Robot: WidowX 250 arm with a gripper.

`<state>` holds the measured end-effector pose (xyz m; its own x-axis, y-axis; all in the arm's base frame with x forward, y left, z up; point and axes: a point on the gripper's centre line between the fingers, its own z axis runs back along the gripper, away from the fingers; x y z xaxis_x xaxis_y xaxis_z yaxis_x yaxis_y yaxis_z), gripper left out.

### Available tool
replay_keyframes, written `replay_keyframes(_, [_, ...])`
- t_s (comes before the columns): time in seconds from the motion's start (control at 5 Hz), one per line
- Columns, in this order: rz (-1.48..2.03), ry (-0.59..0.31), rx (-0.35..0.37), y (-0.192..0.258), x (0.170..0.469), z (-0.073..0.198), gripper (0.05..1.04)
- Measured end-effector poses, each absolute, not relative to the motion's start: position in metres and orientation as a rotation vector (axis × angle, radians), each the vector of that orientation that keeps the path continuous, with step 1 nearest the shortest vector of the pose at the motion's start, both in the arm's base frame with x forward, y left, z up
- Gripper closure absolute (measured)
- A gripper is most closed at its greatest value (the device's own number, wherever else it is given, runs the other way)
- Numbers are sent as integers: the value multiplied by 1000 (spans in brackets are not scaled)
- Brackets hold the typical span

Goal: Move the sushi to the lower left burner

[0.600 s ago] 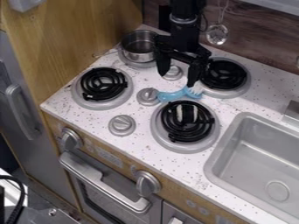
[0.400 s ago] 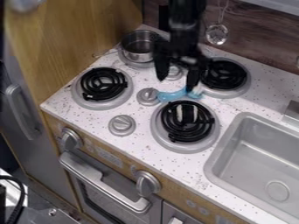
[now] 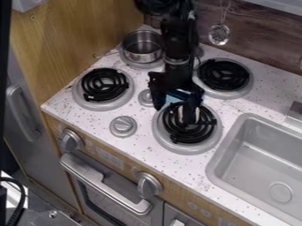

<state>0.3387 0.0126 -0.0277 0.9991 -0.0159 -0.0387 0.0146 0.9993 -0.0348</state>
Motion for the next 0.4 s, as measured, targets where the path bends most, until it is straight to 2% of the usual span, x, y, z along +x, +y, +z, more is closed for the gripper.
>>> replay_keyframes(0.4, [39,-20,-35,12,347,-29,83])
